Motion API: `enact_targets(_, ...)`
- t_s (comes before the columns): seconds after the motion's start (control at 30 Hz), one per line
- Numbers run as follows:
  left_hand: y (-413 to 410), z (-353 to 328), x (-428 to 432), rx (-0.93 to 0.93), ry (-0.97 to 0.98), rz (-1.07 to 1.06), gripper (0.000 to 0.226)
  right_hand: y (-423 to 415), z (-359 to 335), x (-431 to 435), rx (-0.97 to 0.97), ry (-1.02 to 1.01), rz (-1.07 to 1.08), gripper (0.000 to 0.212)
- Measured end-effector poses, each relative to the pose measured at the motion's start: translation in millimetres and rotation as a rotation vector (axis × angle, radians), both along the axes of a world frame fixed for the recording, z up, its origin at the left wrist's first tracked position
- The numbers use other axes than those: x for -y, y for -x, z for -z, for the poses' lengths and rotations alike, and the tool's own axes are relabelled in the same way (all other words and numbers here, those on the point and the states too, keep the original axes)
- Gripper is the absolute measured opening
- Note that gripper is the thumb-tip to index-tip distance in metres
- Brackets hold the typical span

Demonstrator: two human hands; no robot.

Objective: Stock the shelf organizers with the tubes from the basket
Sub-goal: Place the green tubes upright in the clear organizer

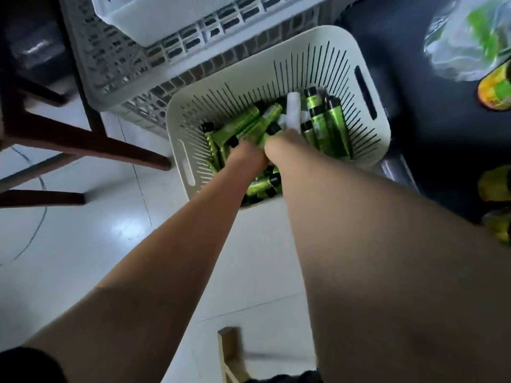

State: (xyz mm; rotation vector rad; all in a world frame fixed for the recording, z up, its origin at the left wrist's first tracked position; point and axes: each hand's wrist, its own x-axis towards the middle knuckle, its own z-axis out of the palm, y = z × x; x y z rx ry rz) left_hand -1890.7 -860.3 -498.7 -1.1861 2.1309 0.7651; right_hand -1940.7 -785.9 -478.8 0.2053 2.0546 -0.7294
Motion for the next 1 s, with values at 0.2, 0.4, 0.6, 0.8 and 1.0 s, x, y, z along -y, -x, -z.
enact_targets(0.2,-1.0,28.1,5.9,0.048,0.165,0.053,0.033,18.6,41.8,-13.2,-0.074,-0.119,0.123,0.027)
enact_targets(0.4,-7.1,34.5,17.8,-0.043,0.141,0.049,0.023,24.1,59.5,-31.5,0.023,-0.211,-0.121,0.03)
enact_targets(0.6,-22.3,14.7,11.1,-0.366,-0.094,-0.345,0.023,25.9,57.5,-29.4,-0.05,-0.131,-0.074,0.013)
enact_targets(0.8,-28.3,2.6,-4.1,-0.407,-0.243,-0.714,0.008,23.6,48.5,-34.3,-0.031,-0.024,0.035,0.01)
enact_targets(1.0,-28.0,-5.1,-7.4,-0.379,0.015,-0.646,0.024,36.0,31.7,-42.7,-0.057,0.128,0.259,0.019)
